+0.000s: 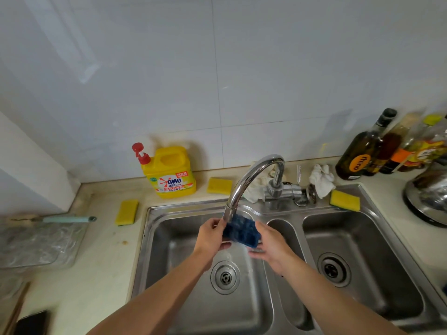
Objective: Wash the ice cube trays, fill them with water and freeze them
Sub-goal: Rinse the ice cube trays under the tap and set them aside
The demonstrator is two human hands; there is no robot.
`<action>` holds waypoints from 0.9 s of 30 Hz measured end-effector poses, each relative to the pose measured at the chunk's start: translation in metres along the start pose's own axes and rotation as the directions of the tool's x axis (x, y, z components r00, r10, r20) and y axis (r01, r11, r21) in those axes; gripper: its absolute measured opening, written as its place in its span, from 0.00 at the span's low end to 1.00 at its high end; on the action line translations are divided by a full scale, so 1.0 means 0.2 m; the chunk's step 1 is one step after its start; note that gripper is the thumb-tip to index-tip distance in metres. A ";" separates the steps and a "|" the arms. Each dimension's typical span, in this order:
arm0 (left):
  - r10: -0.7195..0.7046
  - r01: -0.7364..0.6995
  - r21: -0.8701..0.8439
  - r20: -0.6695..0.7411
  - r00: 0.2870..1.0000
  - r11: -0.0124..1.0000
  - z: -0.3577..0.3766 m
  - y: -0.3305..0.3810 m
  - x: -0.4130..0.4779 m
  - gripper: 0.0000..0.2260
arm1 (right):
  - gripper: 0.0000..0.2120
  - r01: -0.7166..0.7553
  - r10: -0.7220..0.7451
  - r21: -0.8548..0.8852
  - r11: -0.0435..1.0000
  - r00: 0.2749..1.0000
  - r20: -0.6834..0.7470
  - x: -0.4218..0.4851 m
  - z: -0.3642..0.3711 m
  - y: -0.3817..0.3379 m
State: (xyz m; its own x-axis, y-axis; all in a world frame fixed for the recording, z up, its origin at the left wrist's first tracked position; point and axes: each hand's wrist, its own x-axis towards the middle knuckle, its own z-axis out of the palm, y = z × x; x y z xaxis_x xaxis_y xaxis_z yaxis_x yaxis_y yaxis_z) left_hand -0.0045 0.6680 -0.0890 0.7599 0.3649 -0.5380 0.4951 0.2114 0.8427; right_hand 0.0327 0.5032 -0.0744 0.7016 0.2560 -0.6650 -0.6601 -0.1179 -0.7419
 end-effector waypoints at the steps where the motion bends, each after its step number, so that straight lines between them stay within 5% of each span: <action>1: -0.012 0.011 -0.017 -0.019 1.000 1.000 -0.01 0.00 0.00 0.09 | 0.14 0.002 -0.002 -0.001 1.000 1.000 0.006 0.00 0.01 -0.01; 7: -0.127 0.107 -0.175 -0.105 0.986 0.979 -0.08 0.00 -0.01 0.12 | 0.15 0.071 -0.067 -0.056 0.996 0.996 0.060 -0.05 0.09 -0.05; 14: -0.045 0.046 -0.071 0.027 0.999 0.996 -0.03 -0.04 -0.03 0.09 | 0.19 -0.001 0.001 -0.043 0.999 1.000 -0.007 -0.06 0.00 0.00; 21: -0.050 0.044 -0.109 -0.058 0.997 0.993 -0.05 -0.01 -0.01 0.10 | 0.16 0.042 -0.040 -0.040 0.998 0.998 0.044 -0.07 0.05 -0.02; 27: -0.008 0.009 -0.041 0.029 1.000 0.999 -0.01 -0.01 -0.01 0.06 | 0.14 -0.005 0.005 -0.003 1.000 1.000 -0.007 -0.05 0.01 0.01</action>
State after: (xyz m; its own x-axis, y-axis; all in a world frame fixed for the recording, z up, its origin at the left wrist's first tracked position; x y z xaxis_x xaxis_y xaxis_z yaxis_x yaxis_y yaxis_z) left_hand -0.0075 0.6688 -0.0907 0.7680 0.3368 -0.5447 0.4840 0.2519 0.8380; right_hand 0.0250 0.5018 -0.0688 0.7003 0.2485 -0.6692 -0.6628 -0.1218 -0.7388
